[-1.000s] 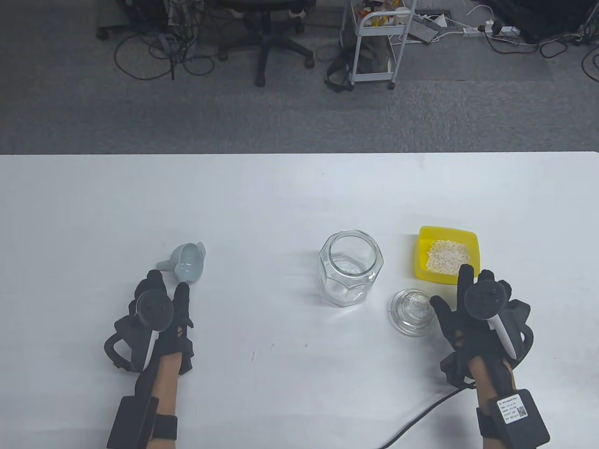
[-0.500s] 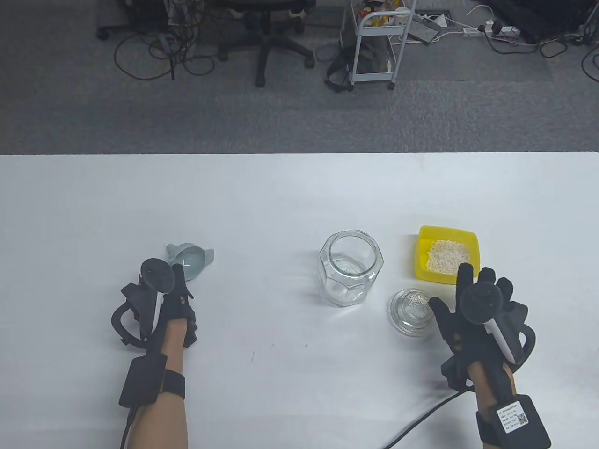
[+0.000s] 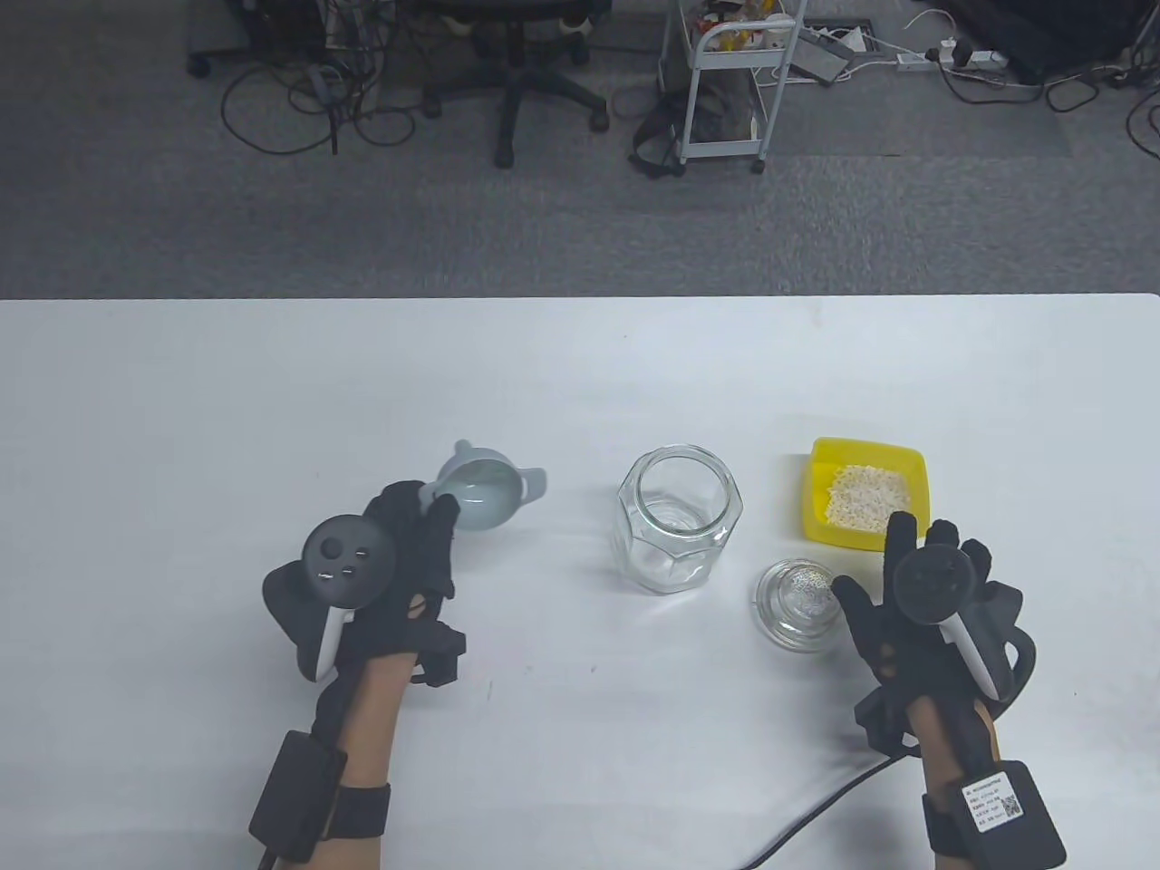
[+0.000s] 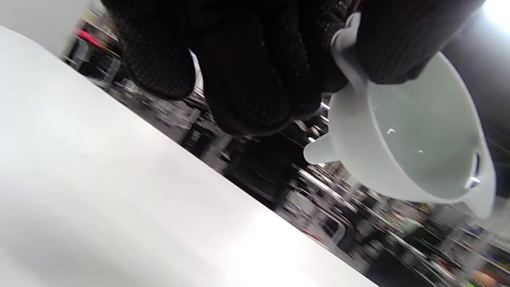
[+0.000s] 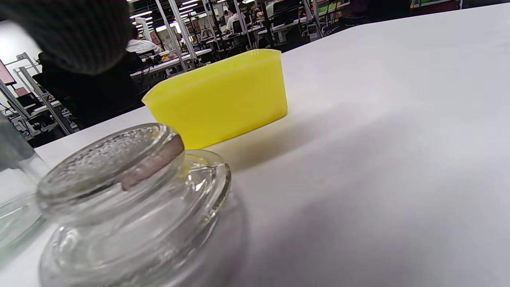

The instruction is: Transfer rice through funnel into glass jar

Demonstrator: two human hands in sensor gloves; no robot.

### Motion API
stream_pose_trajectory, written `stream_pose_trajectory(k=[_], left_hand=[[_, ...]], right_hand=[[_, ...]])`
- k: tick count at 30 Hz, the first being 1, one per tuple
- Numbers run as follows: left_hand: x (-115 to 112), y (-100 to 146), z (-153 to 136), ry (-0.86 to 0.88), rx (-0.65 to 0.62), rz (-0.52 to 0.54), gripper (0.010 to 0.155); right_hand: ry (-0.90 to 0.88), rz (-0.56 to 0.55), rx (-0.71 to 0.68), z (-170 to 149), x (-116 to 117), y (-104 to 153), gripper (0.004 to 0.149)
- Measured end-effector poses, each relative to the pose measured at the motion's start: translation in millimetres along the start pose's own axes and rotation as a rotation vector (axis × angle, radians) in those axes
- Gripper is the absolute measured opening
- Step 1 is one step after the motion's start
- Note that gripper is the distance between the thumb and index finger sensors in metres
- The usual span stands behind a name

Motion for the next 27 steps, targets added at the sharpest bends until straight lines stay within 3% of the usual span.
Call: stream_pose_trajectory(k=[4,9,13,19,27], left_hand=[[-17.9,0.2,52.2,0.104,-0.075,-0.119,0.045],[-54.1,-9.1,86.9,0.135,-0.081,-0.281,0.046],[-76.9,-16.5,98.3,0.207,-0.056,-0.384,0.046],[-98.7,-31.1,101.6,0.121,0.019,-0.454,0.046],[-109.7,-41.9,107.0,-0.027,0.093,-0.423,0.047]], right_hand=[[-0.004,-0.008,-0.007,0.1,0.1,-0.2,0.086],[-0.005,-0.007,-0.011,0.2,0.1,-0.1,0.086],[-0.006,-0.015,-0.021,1.9,-0.7,0.8,0.086],[0.018,0.004,-0.032,4.5,4.4,0.1,0.086],[0.011,0.015,-0.015,1.8,5.5,-1.4,0.087]])
Point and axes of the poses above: the tracker on the back of each hand, its own z axis roughly to the thumb side, its own y axis roughly from the fingertips to the wrist, x = y × z, the point moved 3 cm from there along -y, roughly from the wrist to the fingertips, and after that the axes turned 6 degrees about -z, right-handed, at the moved point
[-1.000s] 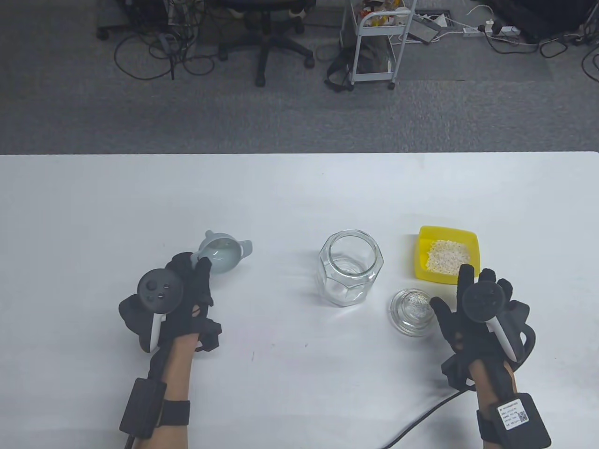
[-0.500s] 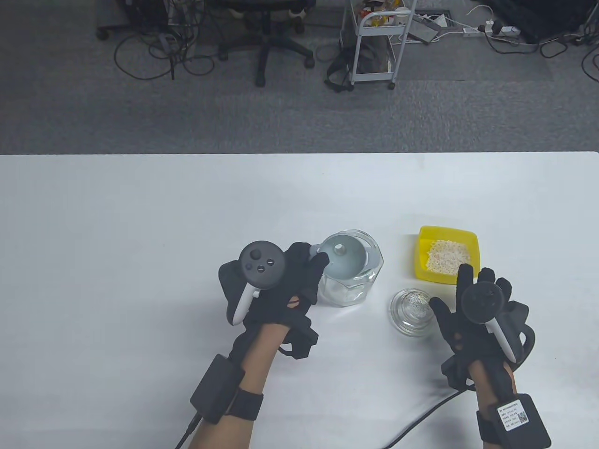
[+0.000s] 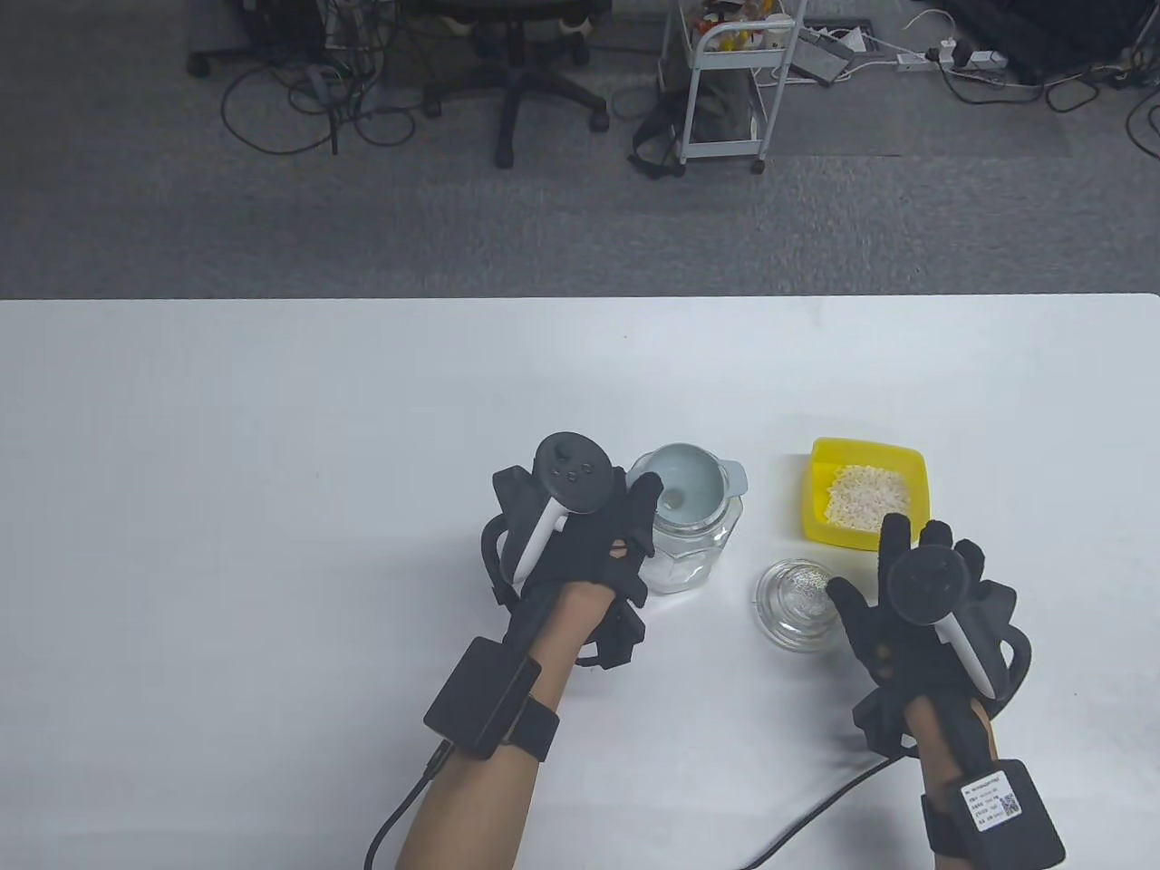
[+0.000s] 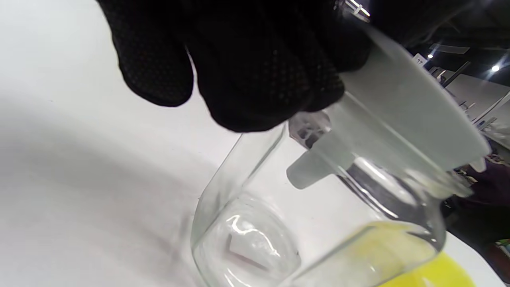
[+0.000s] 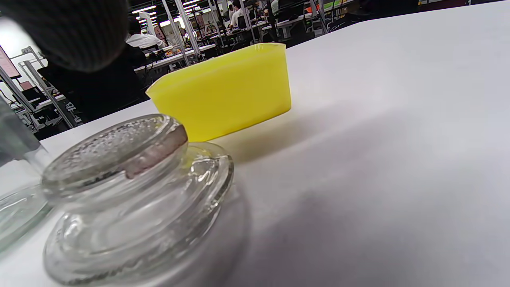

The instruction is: Transfer rice through funnel into glass jar

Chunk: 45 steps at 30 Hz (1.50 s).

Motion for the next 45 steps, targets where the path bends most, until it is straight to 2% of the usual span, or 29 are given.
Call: stream_pose_trajectory(k=[6,11,14,17,20,23,26,28,32,33,34,35,36,37,38,40,45], left_hand=[[3.4,1.9,13.6,-0.172,0.069,0.077,0.049],[-3.9,-2.1,15.1,-0.283,0.118,0.093,0.053],[1.9,3.6,11.8,-0.274,0.087,0.131,0.059],[19.1,16.7,4.2,-0.286,0.027,0.200,0.065],[37.1,38.4,-11.7,-0.312,-0.069,0.284,0.071],[41.7,60.6,-33.6,-0.363,-0.173,0.344,0.075],[30.2,76.4,-57.8,-0.447,-0.284,0.380,0.078],[17.6,81.2,-73.1,-0.509,-0.311,0.392,0.079],[-16.7,75.6,-117.3,-0.596,-0.321,0.476,0.080],[-24.0,65.8,-129.1,-0.577,-0.315,0.412,0.081],[-30.6,55.5,-135.1,-0.542,-0.253,0.223,0.081],[-31.5,58.3,-139.2,-0.503,-0.215,0.157,0.081],[-25.0,60.8,-141.0,-0.517,-0.238,0.290,0.081],[-20.0,59.7,-139.1,-0.513,-0.259,0.326,0.081],[-19.5,59.5,-139.7,-0.489,-0.238,0.281,0.081],[-20.2,61.0,-138.0,-0.459,-0.257,0.295,0.080],[-27.1,62.7,-132.9,-0.515,-0.270,0.279,0.080]], right_hand=[[0.029,0.013,0.002,1.7,2.8,0.0,0.087],[0.029,0.015,0.003,1.7,2.5,0.5,0.087],[0.031,0.017,-0.001,2.1,2.9,0.6,0.087],[0.033,0.022,-0.003,2.7,3.5,0.1,0.087],[0.032,0.025,0.003,2.4,3.7,-0.7,0.086],[0.020,0.024,0.011,1.2,3.6,-2.3,0.086],[0.013,0.021,0.017,0.2,3.7,-2.7,0.086],[0.011,0.018,0.020,-0.3,3.5,-2.3,0.086],[0.003,-0.001,0.019,-0.7,2.7,-1.0,0.086],[0.006,-0.010,0.016,-0.4,3.2,-0.4,0.086],[0.012,-0.009,0.016,0.4,3.6,-0.4,0.086],[0.025,-0.003,0.017,1.2,4.1,-0.2,0.086],[0.029,-0.010,0.014,2.2,4.8,-0.1,0.086],[0.031,-0.013,0.012,2.9,5.5,-0.1,0.086],[0.035,-0.012,0.011,3.4,6.3,-0.1,0.086],[0.045,-0.013,0.012,4.0,7.8,-0.1,0.086],[0.034,-0.045,0.023,2.8,7.4,0.7,0.086]])
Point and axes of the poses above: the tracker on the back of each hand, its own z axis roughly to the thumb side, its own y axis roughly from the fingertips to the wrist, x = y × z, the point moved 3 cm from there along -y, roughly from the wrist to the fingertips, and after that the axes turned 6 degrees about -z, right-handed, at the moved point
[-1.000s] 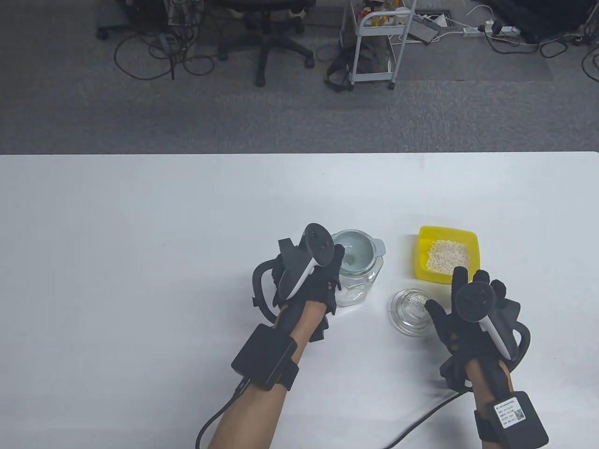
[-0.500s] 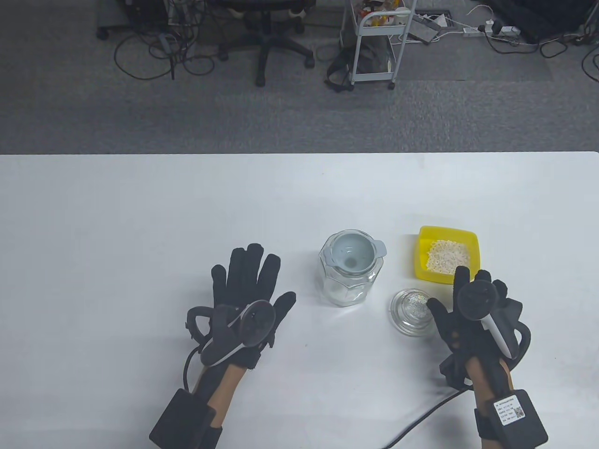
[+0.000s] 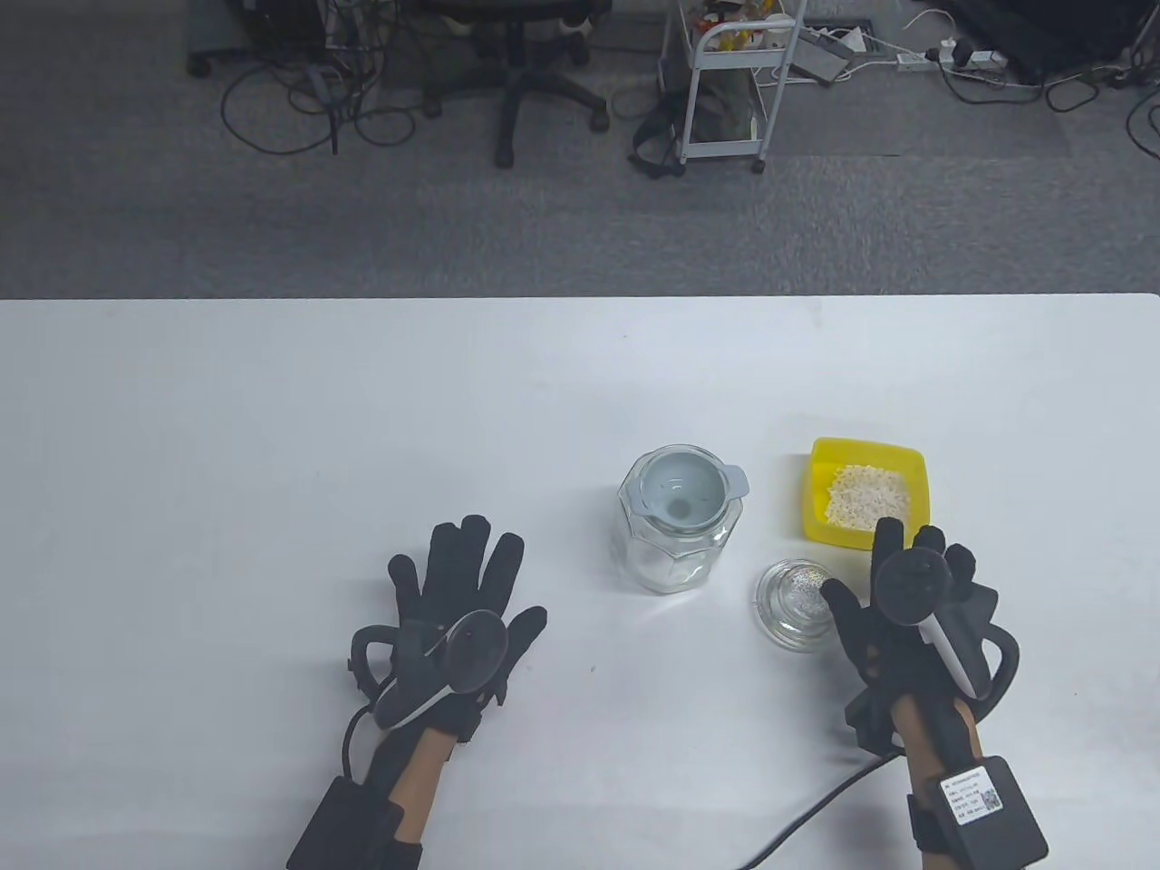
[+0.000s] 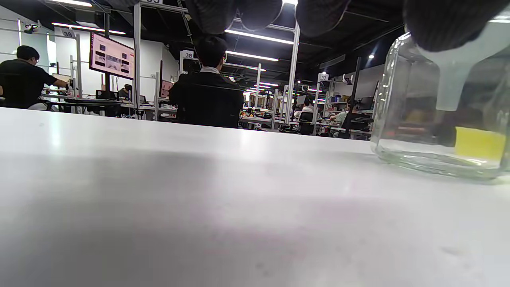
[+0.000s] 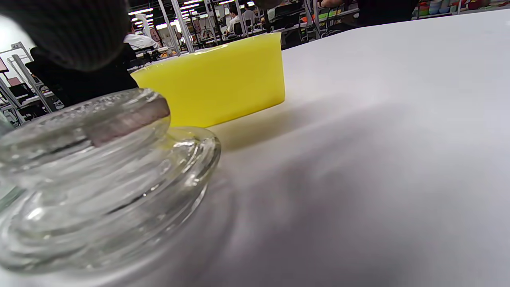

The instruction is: Transfer rice through funnel into glass jar

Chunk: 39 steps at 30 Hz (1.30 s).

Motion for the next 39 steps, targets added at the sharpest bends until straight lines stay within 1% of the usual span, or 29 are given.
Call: stream_pose_trajectory(k=[6,9,10,13,17,19,21,22,24,25,26,27,31,34,36,38,39], left_hand=[[-3.0,-1.2,0.7,0.006,-0.003,-0.013,0.079],[-1.5,0.5,-1.6,0.022,0.008,-0.014,0.079],[0.2,1.7,-2.7,0.017,0.017,-0.009,0.079],[3.7,2.5,-3.5,0.021,0.019,-0.003,0.079],[3.8,2.7,-1.1,0.026,0.007,-0.004,0.079],[1.8,1.8,1.6,0.022,-0.002,-0.013,0.079],[-0.7,0.7,3.8,0.017,-0.008,-0.025,0.079],[-1.9,0.1,4.5,0.016,-0.010,-0.031,0.078],[-2.8,-0.5,5.0,0.018,-0.010,-0.035,0.078],[-2.8,-0.8,5.1,0.019,-0.009,-0.035,0.078],[-2.6,-1.3,4.9,0.021,-0.006,-0.035,0.078],[-2.7,-1.9,4.8,0.024,-0.004,-0.034,0.078],[-5.4,-4.8,4.1,0.021,0.013,-0.043,0.076],[-7.3,-5.6,1.2,0.022,0.026,-0.054,0.077],[-8.6,-6.4,0.7,0.019,0.030,-0.064,0.077],[-9.8,-6.7,0.9,0.020,0.029,-0.069,0.077],[-10.5,-6.7,1.2,0.019,0.027,-0.074,0.077]], right_hand=[[-0.040,-0.045,0.058,-6.3,-9.1,-2.2,0.086],[-0.094,-0.086,0.143,-14.5,-19.6,-6.1,0.087],[-0.089,-0.099,0.178,-16.1,-24.1,-9.9,0.089],[-0.058,-0.089,0.248,-18.5,-35.9,-27.6,0.088],[-0.049,-0.004,0.373,-22.4,-42.8,-61.7,0.091],[-0.021,0.069,0.463,-28.9,-39.3,-79.5,0.091],[0.022,0.116,0.540,-36.9,-33.9,-90.0,0.088],[0.012,0.152,0.575,-42.4,-28.9,-95.0,0.087],[-0.044,0.191,0.654,-50.7,-20.5,-99.8,0.084],[-0.070,0.207,0.672,-53.3,-17.4,-101.6,0.085],[-0.113,0.232,0.693,-55.7,-13.3,-103.8,0.081],[-0.155,0.245,0.702,-57.0,-9.3,-105.9,0.080],[-0.176,0.275,0.733,-61.9,2.3,-109.1,0.072],[-0.246,0.265,0.740,-65.1,8.9,-110.2,0.065],[-0.285,0.279,0.751,-65.7,12.2,-109.3,0.054],[-0.314,0.261,0.765,-66.3,13.6,-107.2,0.058],[-0.331,0.255,0.758,-66.3,14.0,-106.4,0.051]])
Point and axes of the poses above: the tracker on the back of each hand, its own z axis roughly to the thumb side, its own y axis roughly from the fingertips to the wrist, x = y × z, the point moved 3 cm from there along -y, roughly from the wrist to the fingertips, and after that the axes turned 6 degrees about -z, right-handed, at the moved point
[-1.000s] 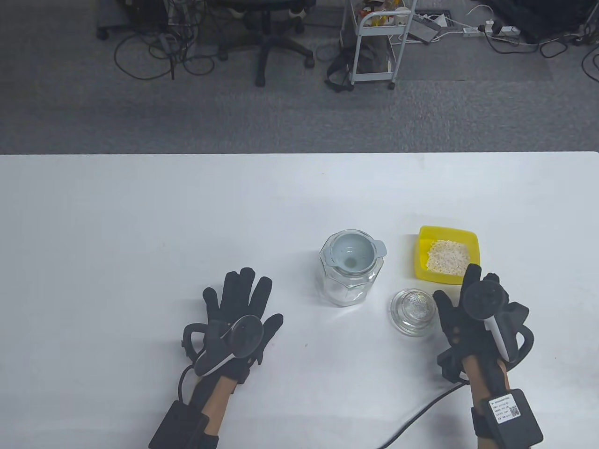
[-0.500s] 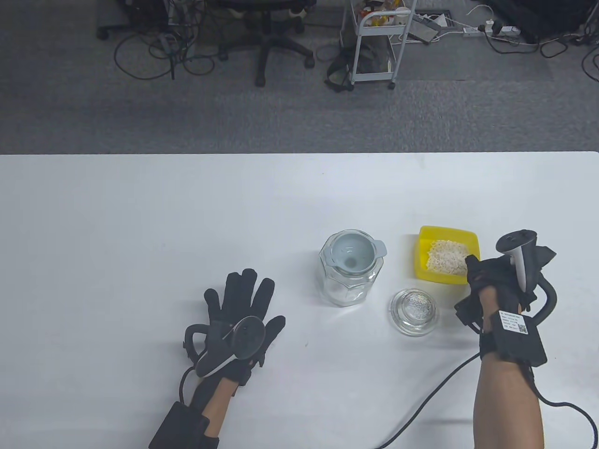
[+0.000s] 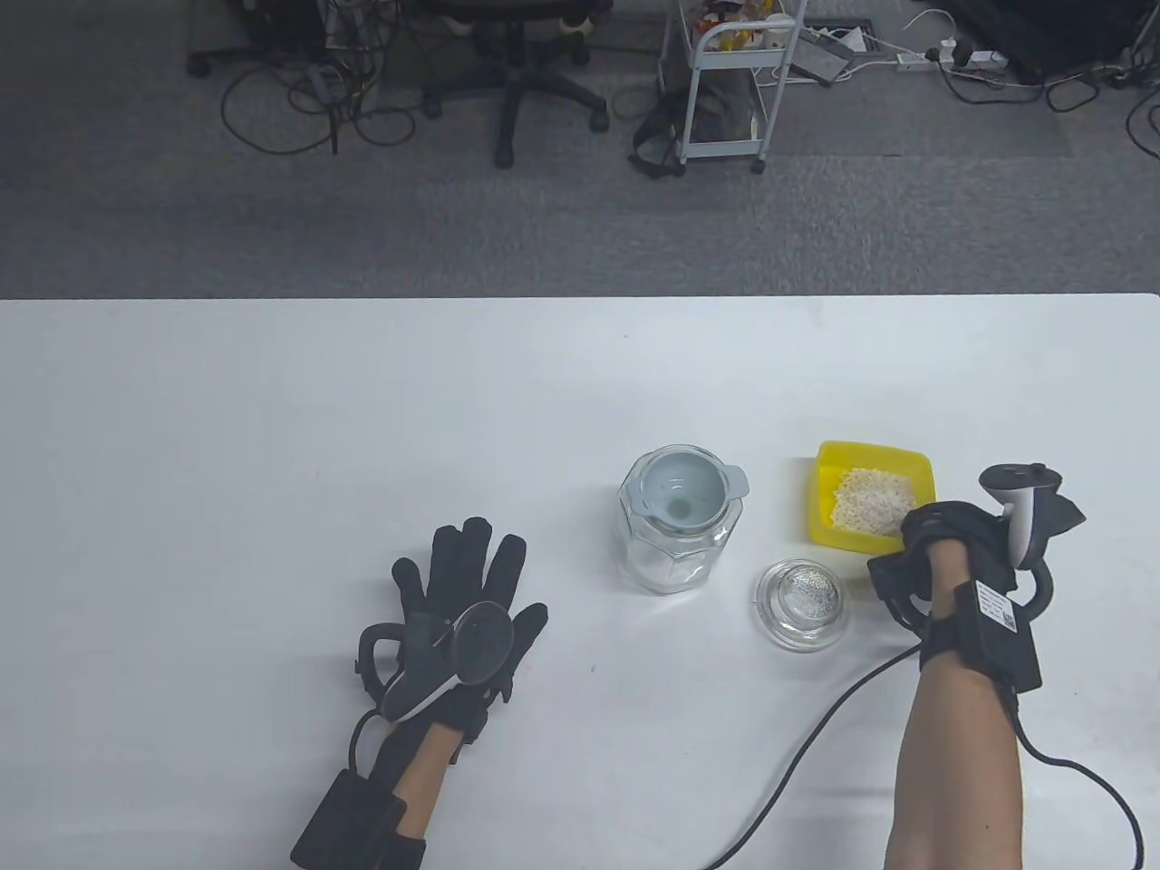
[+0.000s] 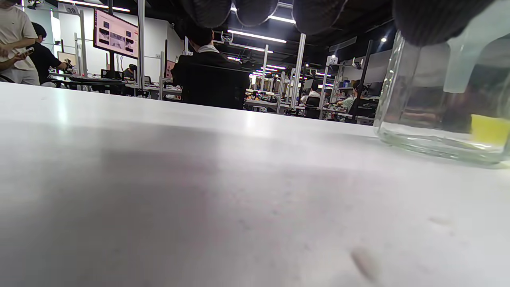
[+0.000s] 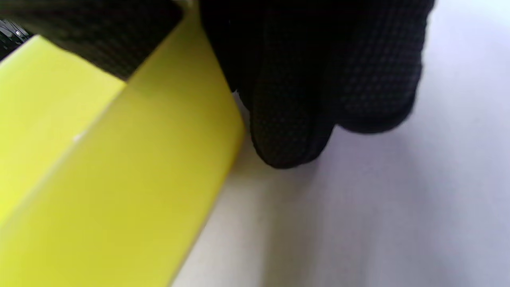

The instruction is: Transfer rice through funnel into glass jar

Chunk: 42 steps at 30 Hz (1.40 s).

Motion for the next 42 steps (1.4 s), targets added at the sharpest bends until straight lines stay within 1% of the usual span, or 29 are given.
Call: stream_pose_trajectory(k=[1,3,6,11,14,16,18,20,22,23,25,27,30,31,34,37,41,42], left_hand=[[-0.2,0.1,0.1,-0.001,-0.001,-0.001,0.077],[-0.3,0.6,0.2,-0.004,-0.002,-0.001,0.077],[0.7,0.7,-0.6,-0.002,0.004,0.016,0.077],[-2.1,-0.2,-1.3,-0.003,0.006,0.001,0.077],[-4.0,0.6,-2.7,-0.003,0.011,-0.007,0.077],[-5.3,1.6,-4.9,0.004,0.021,-0.017,0.077],[-5.7,3.2,-7.7,0.010,0.032,-0.016,0.078],[-5.8,3.6,-9.6,0.008,0.040,-0.015,0.078],[-5.4,2.6,-10.9,-0.006,0.046,-0.012,0.079],[-4.8,0.9,-11.3,-0.009,0.048,-0.008,0.079],[-4.6,-1.2,-12.1,-0.006,0.058,-0.006,0.079],[-5.2,-2.5,-13.6,0.008,0.066,-0.004,0.080],[-9.4,-3.3,-14.7,0.011,0.071,-0.020,0.080],[-10.6,-3.5,-15.3,0.002,0.074,-0.037,0.080],[-9.4,-2.6,-16.3,0.008,0.073,-0.026,0.080],[-9.5,-2.3,-17.3,0.011,0.073,-0.029,0.080],[-9.6,-2.5,-16.5,0.014,0.069,-0.031,0.080],[-9.7,-2.5,-16.4,0.013,0.068,-0.030,0.080]], right_hand=[[-0.021,-0.002,-0.005,-0.8,-0.4,0.4,0.047],[-0.110,0.003,-0.025,0.2,-2.3,2.9,0.047],[-0.273,0.053,-0.065,1.0,-6.6,10.5,0.046],[-0.519,0.214,-0.102,-2.0,-7.0,31.0,0.048],[-0.626,0.291,-0.132,-0.1,-7.7,51.2,0.047],[-0.651,0.279,-0.178,2.9,-14.5,62.1,0.047],[-0.670,0.234,-0.220,4.0,-22.9,70.4,0.048],[-0.655,0.199,-0.257,4.9,-28.6,76.5,0.049],[-0.627,0.188,-0.294,3.4,-29.2,80.0,0.050],[-0.623,0.225,-0.293,6.1,-26.7,76.6,0.051],[-0.617,0.301,-0.314,9.2,-23.6,78.2,0.054],[-0.634,0.333,-0.336,13.2,-21.5,80.3,0.058],[-0.705,0.438,-0.359,21.1,-15.6,85.4,0.066],[-0.707,0.444,-0.362,22.3,-15.4,86.4,0.067],[-0.704,0.429,-0.394,25.4,-18.6,89.7,0.074],[-0.719,0.440,-0.414,25.1,-20.0,91.4,0.081],[-0.724,0.452,-0.424,26.8,-18.3,90.8,0.084],[-0.719,0.452,-0.427,27.3,-17.8,90.7,0.087]])
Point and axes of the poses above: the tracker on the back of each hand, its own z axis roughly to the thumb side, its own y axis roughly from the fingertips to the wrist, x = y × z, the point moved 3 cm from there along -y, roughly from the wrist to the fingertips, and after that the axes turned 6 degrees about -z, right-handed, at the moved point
